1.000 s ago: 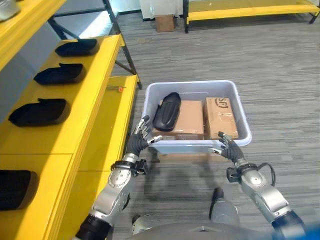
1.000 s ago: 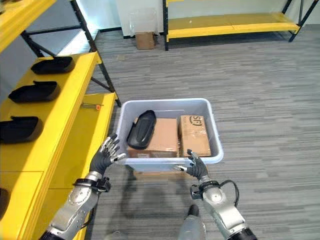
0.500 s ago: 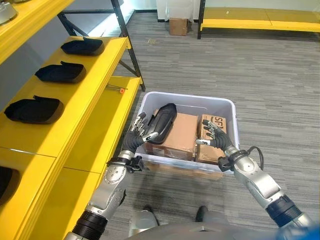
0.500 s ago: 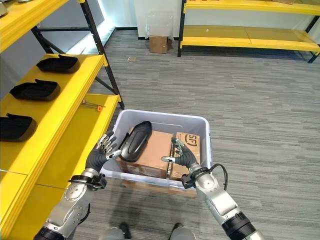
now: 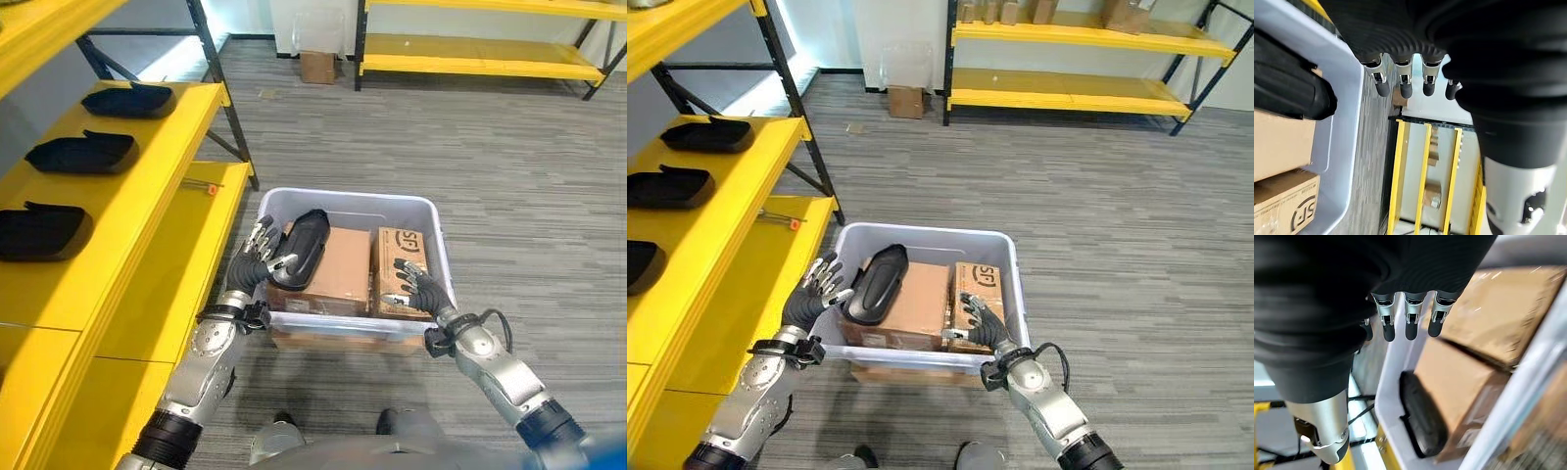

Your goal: Move parts from the plastic box to the shelf.

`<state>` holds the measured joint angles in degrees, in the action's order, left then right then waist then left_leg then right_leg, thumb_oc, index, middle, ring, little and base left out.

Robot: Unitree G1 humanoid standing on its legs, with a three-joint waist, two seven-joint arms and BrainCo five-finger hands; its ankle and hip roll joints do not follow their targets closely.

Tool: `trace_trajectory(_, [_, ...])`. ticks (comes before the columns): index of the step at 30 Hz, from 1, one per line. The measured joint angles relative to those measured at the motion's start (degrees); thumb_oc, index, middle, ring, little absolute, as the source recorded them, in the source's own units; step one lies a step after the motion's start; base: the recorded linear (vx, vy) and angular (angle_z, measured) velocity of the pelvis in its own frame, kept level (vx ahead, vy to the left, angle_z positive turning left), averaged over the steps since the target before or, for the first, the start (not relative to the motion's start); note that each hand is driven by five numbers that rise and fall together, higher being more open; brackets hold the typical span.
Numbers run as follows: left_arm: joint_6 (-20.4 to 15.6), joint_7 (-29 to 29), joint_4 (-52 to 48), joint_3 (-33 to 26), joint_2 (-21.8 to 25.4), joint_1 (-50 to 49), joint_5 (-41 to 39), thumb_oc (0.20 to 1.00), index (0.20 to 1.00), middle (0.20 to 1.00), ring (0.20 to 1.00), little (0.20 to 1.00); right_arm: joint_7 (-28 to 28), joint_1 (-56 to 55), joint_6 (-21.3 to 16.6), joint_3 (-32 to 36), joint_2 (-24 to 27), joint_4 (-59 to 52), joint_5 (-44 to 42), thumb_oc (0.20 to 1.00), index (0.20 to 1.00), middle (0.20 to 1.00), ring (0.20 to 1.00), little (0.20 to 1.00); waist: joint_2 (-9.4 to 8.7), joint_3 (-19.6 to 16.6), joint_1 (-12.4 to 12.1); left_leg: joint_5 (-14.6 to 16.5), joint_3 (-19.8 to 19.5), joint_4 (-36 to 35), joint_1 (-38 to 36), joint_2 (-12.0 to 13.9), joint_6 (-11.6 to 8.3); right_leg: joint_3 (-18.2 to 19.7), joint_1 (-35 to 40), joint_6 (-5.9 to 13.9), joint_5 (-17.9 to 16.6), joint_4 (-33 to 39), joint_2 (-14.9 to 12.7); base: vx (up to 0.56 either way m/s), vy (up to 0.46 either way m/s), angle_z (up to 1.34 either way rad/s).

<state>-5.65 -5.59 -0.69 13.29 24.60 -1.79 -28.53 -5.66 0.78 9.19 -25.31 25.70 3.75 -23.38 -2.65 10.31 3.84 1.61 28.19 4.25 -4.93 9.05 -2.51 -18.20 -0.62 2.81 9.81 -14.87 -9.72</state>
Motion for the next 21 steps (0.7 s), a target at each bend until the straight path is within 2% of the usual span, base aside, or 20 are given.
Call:
trace_trajectory(10, [-0.3, 0.5, -0.1, 0.6, 0.0, -1.1, 0.5, 1.0, 1.0, 1.0, 1.0, 1.0, 1.3, -3.8, 0.4, 0.5, -0.1, -0.3, -2.2, 1.0, 1.0, 1.0, 1.0, 1.0, 2.32, 1.2, 0.1, -0.1, 1.3, -0.6, -0.2, 0.4, -0.15, 2.2, -1.0, -0.3, -2.1, 2.2, 1.5, 0.06, 0.159, -0.17])
trace_trajectory(18, [-1.3, 1.6, 0.0, 2.3, -0.3, -0.7, 1.0, 1.0, 1.0, 1.0, 1.0, 1.0, 2.1, 0.9, 0.4, 0.5, -0.3, -0.2, -2.2, 1.0, 1.0, 1.0, 1.0, 1.0, 1.79, 1.5, -1.4, 0.1, 1.2, -1.3, -0.1, -0.9, 0.0, 2.6, -0.9, 0.31, -3.7, 2.5, 1.3, 0.07, 0.205, -0.02])
trace_trajectory(21, [-0.9, 3.3, 0.1, 2.3, 0.4, 0.2, 1.0, 1.0, 1.0, 1.0, 1.0, 1.0, 2.3, 1.7, 0.5, 1.3, -0.6, -0.3, -3.1, 1.0, 1.0, 1.0, 1.0, 1.0, 1.41, 1.7, -1.8, 1.1, 1.6, -1.3, -0.3, -0.9, 0.55, -0.2, -3.3, 1.15, -5.9, -1.8, 0.4, 0.13, 0.192, -0.16])
